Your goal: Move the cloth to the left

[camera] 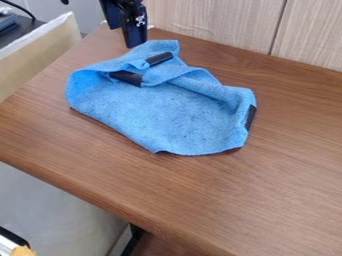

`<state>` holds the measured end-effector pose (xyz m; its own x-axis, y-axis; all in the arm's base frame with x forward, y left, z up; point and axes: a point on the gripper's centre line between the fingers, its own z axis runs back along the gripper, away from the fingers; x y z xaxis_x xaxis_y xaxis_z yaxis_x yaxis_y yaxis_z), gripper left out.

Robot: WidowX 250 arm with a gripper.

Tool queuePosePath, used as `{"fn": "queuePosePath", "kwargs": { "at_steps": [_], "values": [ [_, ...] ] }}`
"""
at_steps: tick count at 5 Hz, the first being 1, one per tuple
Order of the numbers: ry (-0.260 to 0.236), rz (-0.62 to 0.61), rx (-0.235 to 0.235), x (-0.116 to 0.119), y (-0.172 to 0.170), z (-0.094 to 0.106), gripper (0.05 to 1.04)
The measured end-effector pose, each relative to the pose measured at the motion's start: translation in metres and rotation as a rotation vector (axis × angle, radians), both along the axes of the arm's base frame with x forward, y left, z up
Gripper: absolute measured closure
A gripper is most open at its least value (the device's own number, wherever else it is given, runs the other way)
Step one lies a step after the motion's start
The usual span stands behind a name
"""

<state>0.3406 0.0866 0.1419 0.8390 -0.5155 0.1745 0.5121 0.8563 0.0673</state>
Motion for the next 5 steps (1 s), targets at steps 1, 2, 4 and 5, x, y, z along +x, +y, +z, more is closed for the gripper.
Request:
{"fn": "queuePosePath", "kwargs": {
  "at_steps": [1,2,4,5],
  "values": [
    [0.035,0.002,-0.01,-0.001,0.0,-0.013,0.083],
    [0.062,-0.043,0.006,-0.006,-0.006,-0.023,0.083],
    [0.125,-0.09,0.021,-0.004,-0.012,-0.049,0.083],
    [0.168,-0.096,0.045,-0.001,-0.013,-0.064,0.137]
  ]
}}
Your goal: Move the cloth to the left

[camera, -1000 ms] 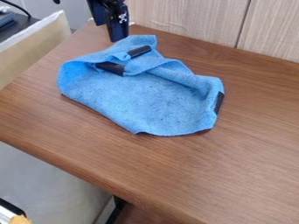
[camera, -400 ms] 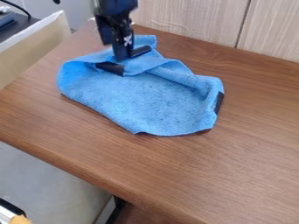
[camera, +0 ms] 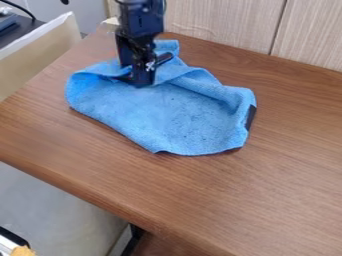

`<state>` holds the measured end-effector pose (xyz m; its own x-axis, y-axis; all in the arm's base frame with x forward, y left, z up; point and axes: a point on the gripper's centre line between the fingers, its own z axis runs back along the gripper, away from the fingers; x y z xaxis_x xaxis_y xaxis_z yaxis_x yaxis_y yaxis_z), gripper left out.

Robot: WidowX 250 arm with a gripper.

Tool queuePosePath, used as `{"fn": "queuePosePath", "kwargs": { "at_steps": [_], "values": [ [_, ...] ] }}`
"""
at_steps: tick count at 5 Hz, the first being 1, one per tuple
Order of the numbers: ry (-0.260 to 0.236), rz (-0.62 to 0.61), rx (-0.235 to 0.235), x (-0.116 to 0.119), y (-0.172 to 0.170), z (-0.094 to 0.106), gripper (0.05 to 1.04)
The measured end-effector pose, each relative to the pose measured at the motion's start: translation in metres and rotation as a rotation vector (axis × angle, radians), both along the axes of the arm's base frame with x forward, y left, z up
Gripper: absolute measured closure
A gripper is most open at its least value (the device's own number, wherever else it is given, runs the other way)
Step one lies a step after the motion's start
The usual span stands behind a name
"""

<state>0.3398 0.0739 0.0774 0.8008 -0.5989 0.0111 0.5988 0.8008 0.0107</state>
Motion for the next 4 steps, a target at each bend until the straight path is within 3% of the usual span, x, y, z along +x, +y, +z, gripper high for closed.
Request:
{"fn": "queuePosePath", "kwargs": {
  "at_steps": [2,3,4],
  "values": [
    [-0.01,0.027,0.014,0.0064,0.0034,0.0,0.723],
    [-0.01,0.027,0.013,0.0065,0.0032,0.0,0.934],
    [-0.01,0.023,0.012,0.0064,0.0035,0.0,1.024]
  ]
}}
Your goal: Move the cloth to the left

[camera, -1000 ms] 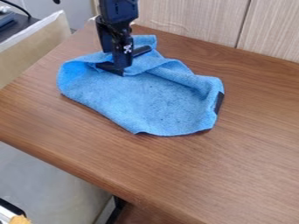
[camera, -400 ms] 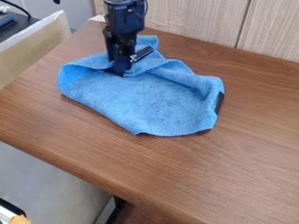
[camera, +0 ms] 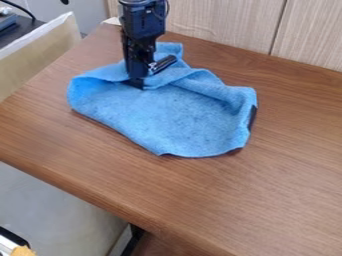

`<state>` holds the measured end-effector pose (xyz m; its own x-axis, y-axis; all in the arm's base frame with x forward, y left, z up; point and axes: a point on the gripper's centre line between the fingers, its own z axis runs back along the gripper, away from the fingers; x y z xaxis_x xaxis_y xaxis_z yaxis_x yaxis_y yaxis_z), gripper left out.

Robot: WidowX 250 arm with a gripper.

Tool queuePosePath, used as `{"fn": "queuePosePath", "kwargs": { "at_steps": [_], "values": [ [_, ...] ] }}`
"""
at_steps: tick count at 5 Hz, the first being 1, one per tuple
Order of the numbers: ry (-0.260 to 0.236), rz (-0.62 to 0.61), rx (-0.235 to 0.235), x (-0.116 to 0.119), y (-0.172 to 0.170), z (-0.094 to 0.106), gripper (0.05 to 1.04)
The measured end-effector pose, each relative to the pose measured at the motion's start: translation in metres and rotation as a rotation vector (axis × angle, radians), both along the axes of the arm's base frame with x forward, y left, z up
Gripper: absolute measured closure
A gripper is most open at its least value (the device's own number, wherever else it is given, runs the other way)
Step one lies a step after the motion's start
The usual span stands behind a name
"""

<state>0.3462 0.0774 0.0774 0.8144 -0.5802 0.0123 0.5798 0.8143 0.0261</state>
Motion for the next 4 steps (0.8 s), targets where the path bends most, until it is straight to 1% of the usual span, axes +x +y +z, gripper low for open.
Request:
{"fn": "queuePosePath", "kwargs": {
  "at_steps": [1,2,3,4],
  "values": [
    [0.007,0.011,-0.013,-0.002,0.003,0.001,1.031],
    [0.001,0.029,-0.058,-0.003,0.004,0.008,1.031],
    [-0.045,0.073,-0.069,0.001,0.014,0.033,1.031],
    [-0.098,0.155,-0.091,0.01,0.033,0.057,1.031]
  ]
}}
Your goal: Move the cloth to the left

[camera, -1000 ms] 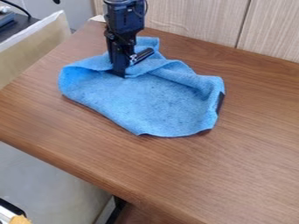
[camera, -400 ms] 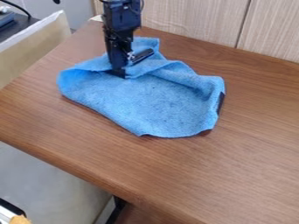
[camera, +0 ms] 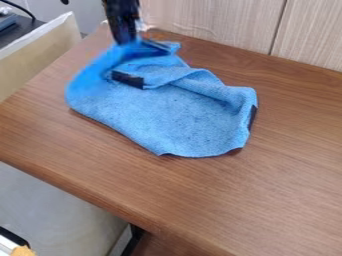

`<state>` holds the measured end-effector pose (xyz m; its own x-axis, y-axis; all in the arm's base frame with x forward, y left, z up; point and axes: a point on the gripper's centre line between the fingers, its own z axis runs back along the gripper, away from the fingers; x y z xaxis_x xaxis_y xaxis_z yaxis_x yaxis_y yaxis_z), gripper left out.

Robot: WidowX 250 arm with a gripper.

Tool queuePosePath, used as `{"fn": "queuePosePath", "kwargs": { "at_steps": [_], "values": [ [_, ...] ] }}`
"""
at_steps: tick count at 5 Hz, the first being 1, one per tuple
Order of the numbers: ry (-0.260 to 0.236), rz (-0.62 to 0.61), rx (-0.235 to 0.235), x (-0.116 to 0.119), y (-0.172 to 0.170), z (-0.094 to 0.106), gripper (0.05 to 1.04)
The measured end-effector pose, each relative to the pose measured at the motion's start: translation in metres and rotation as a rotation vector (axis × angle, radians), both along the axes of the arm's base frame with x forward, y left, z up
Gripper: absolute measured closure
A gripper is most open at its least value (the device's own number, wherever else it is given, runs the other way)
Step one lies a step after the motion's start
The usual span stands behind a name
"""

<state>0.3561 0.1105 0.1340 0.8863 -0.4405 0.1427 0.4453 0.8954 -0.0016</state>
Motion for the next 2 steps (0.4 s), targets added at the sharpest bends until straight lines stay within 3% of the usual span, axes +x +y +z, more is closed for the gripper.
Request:
{"fn": "queuePosePath", "kwargs": {
  "at_steps": [1,2],
  "values": [
    [0.007,0.094,-0.022,0.01,0.027,0.004,1.031],
    [0.03,0.198,-0.055,0.02,0.059,-0.007,1.031]
  ]
}}
